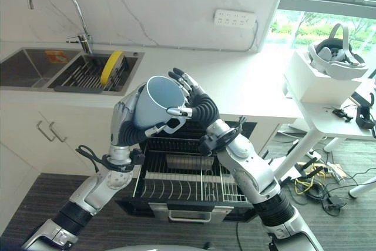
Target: Place the dishes in the dishwasher.
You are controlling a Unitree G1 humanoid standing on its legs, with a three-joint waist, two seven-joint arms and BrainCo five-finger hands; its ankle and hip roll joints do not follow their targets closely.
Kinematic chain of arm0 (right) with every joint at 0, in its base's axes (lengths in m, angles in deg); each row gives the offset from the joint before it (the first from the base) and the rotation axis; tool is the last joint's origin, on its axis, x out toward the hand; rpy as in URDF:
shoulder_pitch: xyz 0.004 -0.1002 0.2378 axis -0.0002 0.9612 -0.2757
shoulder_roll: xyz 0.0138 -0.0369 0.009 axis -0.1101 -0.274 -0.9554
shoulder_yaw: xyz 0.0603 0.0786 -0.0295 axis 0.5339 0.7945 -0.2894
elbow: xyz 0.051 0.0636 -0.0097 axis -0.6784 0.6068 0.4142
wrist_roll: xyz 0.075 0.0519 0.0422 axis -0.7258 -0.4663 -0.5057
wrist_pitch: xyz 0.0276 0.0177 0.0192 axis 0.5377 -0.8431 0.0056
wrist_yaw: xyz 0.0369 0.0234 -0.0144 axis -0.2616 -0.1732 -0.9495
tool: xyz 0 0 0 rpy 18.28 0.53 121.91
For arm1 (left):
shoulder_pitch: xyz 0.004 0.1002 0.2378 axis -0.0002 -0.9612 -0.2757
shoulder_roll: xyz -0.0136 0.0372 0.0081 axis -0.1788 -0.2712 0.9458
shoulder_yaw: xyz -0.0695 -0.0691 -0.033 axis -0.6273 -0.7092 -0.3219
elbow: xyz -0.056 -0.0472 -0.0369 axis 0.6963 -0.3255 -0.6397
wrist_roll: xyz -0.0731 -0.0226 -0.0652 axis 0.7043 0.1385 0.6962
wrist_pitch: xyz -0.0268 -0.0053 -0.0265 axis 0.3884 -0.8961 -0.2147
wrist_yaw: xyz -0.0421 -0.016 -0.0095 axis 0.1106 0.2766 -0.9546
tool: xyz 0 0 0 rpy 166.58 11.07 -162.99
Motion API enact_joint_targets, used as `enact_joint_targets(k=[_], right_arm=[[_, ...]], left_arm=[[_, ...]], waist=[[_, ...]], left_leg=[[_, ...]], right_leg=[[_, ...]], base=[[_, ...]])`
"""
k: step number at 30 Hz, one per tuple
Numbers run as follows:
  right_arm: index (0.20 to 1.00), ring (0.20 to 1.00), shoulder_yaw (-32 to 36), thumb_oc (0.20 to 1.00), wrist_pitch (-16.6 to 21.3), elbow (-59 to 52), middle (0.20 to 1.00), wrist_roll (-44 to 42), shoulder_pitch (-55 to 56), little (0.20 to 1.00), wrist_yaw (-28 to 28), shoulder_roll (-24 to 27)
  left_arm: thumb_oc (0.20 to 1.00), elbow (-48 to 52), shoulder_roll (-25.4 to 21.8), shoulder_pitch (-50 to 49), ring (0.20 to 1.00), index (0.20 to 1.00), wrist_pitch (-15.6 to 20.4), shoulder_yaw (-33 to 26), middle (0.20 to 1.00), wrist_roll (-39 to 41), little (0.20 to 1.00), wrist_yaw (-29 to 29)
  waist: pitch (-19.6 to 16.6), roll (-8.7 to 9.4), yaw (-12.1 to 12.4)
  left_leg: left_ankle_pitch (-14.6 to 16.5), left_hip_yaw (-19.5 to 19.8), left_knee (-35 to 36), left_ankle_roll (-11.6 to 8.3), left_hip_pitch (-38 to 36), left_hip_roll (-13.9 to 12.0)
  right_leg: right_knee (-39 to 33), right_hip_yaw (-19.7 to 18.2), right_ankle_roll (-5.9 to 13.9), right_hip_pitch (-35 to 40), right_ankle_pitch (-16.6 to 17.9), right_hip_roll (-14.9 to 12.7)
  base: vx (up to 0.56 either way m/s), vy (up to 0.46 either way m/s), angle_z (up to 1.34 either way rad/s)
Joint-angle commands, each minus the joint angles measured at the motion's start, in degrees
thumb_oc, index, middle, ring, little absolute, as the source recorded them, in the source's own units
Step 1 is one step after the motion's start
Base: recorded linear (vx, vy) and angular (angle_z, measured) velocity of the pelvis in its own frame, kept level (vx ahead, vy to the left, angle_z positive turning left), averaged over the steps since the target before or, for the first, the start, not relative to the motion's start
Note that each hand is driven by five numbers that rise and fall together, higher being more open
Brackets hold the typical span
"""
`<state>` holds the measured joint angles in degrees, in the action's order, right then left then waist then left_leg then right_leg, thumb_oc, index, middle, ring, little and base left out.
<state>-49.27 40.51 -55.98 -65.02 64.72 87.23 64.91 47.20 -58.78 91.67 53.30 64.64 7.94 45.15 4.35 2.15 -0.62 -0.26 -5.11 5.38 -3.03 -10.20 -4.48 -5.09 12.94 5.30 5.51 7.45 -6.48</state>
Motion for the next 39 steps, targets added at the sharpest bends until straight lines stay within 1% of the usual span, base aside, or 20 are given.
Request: enact_joint_targets(k=[1, 9, 24, 26, 27, 29, 32, 39], right_arm=[[1.000, 1.000, -0.26, 1.000, 2.49, -0.97, 1.000, 1.40, -7.24, 1.000, -0.46, -1.73], [1.000, 1.000, -1.29, 1.000, 2.36, -2.27, 1.000, 5.20, -7.07, 1.000, -1.56, -0.92], [1.000, 1.000, -1.81, 1.000, 1.80, -3.03, 1.000, 5.14, -7.57, 1.000, -2.02, -0.46], [1.000, 1.000, -2.03, 1.000, 0.69, -2.98, 1.000, 3.54, -7.63, 1.000, -1.99, -0.53], [1.000, 1.000, -2.05, 1.000, 0.29, -2.60, 1.000, 1.35, -7.43, 1.000, -1.46, -0.70], [1.000, 1.000, -2.01, 1.000, -0.01, -1.93, 1.000, -0.38, -7.32, 1.000, -1.35, -1.07], [1.000, 1.000, -1.98, 1.000, -0.42, -1.40, 1.000, -0.49, -6.95, 1.000, -0.66, -1.42], [1.000, 1.000, -2.04, 1.000, -1.16, -1.26, 1.000, -0.95, -6.38, 1.000, -0.99, -1.52]], left_arm=[[0.200, -2.56, -0.85, 8.99, 0.200, 0.200, 0.46, 1.98, 0.200, -0.84, 0.200, 1.37], [0.200, -2.66, -0.91, 8.48, 0.200, 0.200, 0.30, 1.99, 0.200, -0.48, 0.200, 1.35], [0.200, -2.32, -1.15, 8.89, 0.200, 0.200, 0.52, 2.93, 0.200, -1.26, 0.200, 0.56], [0.200, -2.19, -1.21, 8.97, 0.200, 0.200, 0.51, 3.10, 0.200, -1.60, 0.200, 1.06], [0.200, -2.31, -1.20, 9.00, 0.200, 0.200, 0.64, 3.08, 0.200, -1.62, 0.200, 1.38], [0.200, -2.40, -1.17, 9.23, 0.200, 0.200, 0.68, 3.05, 0.200, -1.62, 0.200, 1.57], [0.200, -2.16, -1.32, 9.25, 0.200, 0.200, 0.83, 3.06, 0.200, -2.13, 0.200, 2.13], [0.200, -2.04, -1.14, 9.52, 0.200, 0.200, 0.51, 2.87, 0.200, -2.57, 0.200, 2.91]], waist=[[0.29, 1.03, 1.58], [0.46, 1.12, 1.54], [0.73, 1.50, 1.50], [0.78, 1.51, 1.50], [0.79, 1.52, 1.46], [0.79, 1.52, 1.37], [0.75, 1.55, 1.41], [0.86, 1.67, 1.09]], left_leg=[[6.01, -4.39, -0.38, -0.04, -0.79, -0.62], [6.03, -4.46, -0.38, 0.03, -0.76, -0.54], [6.08, -4.51, -0.38, 0.08, -0.84, -0.54], [6.06, -4.64, -0.38, 0.04, -0.84, -0.62], [6.08, -4.75, -0.38, 0.03, -0.88, -0.64], [6.08, -4.83, -0.38, 0.00, -0.93, -0.65], [6.02, -4.72, -0.38, -0.02, -0.83, -0.67], [6.01, -5.02, -0.38, -0.04, -0.98, -0.84]], right_leg=[[0.67, 0.46, 4.59, 3.66, -6.83, -3.63], [0.64, 0.01, 4.64, 3.61, -6.84, -3.54], [0.62, -0.40, 4.67, 3.63, -6.84, -3.44], [0.59, -0.40, 4.68, 3.64, -6.82, -3.48], [0.58, -0.38, 4.68, 3.64, -6.79, -3.45], [0.58, -0.39, 4.69, 3.64, -6.77, -3.43], [0.55, -0.37, 4.68, 3.59, -6.72, -3.42], [0.56, -0.50, 4.64, 3.62, -6.67, -3.38]], base=[[0.00, 0.000, 0.00], [0.00, 0.000, 0.00], [0.00, 0.000, 0.00], [0.00, 0.000, 0.00], [0.00, 0.000, 0.00], [0.00, 0.000, 0.00], [0.00, 0.000, 0.00], [0.00, 0.000, 0.00]])
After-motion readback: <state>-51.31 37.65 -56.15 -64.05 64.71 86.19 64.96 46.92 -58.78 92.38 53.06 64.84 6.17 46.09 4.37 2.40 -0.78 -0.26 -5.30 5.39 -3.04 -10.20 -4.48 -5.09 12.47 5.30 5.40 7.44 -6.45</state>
